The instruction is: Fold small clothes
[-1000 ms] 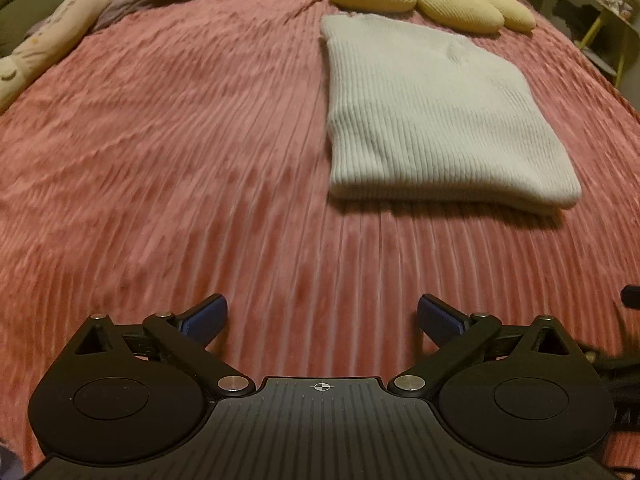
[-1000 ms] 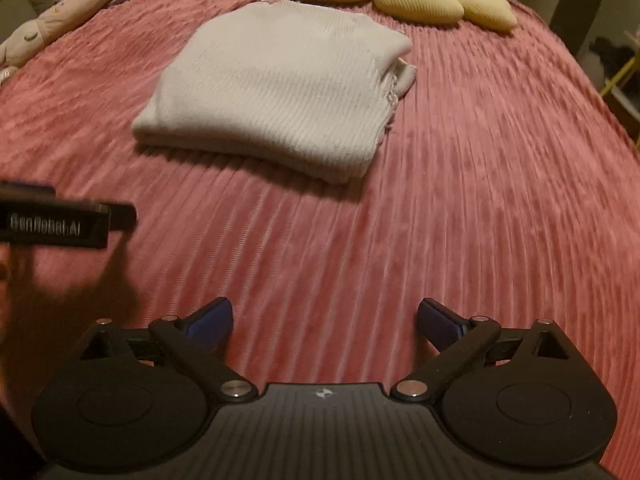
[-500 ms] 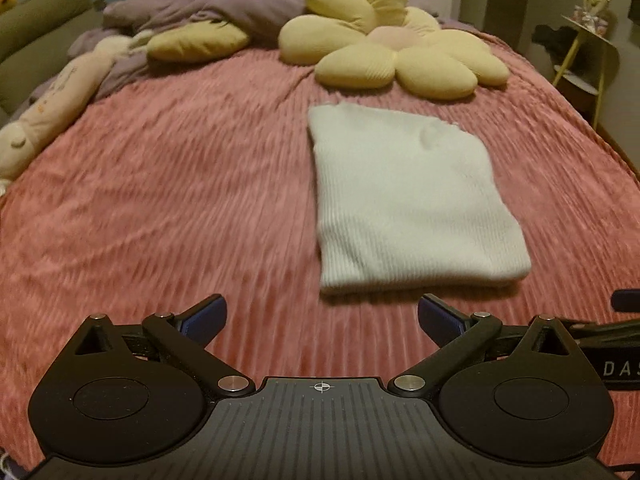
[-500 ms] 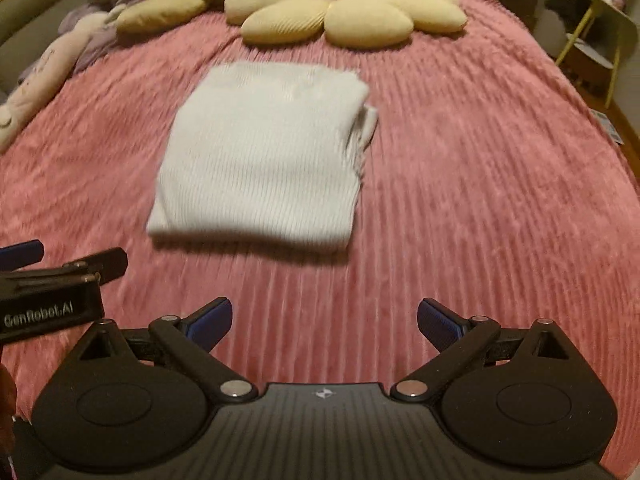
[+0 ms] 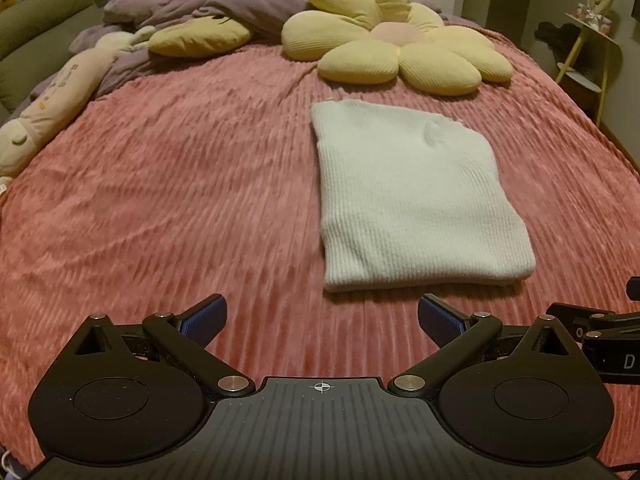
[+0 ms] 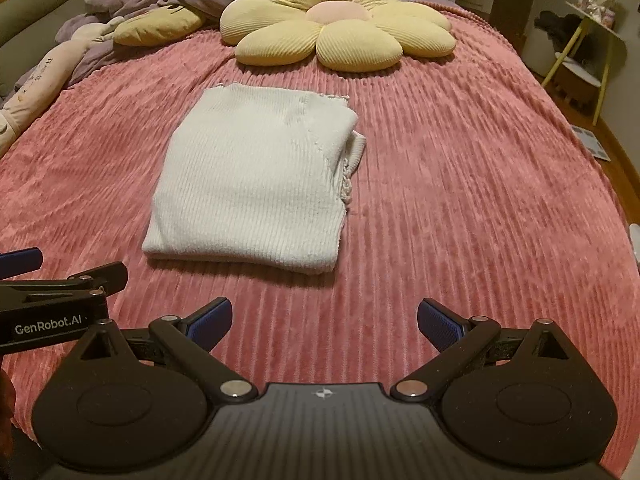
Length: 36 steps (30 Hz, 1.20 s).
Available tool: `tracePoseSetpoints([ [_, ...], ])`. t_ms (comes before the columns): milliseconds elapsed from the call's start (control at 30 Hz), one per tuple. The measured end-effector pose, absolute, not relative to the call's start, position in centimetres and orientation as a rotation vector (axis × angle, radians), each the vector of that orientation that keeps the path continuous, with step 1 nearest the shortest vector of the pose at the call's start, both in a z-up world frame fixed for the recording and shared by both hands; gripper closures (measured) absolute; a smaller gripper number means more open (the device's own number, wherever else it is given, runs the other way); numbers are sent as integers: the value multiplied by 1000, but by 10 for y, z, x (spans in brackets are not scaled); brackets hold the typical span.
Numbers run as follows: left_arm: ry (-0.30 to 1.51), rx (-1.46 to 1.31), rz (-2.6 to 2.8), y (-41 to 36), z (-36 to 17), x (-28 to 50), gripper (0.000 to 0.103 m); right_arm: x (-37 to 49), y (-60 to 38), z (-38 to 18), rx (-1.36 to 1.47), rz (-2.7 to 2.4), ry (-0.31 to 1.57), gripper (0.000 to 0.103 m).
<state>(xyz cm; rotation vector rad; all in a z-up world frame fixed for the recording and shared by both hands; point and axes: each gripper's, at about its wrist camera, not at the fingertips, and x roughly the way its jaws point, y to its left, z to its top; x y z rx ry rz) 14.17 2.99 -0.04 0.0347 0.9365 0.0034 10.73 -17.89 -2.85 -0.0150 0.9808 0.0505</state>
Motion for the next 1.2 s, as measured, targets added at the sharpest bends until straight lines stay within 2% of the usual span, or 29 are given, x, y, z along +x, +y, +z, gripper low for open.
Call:
tracePoseSetpoints([
  [1200,954,46,-32,23,-3,142,0,107,-183,-29,-4,48,982,4],
])
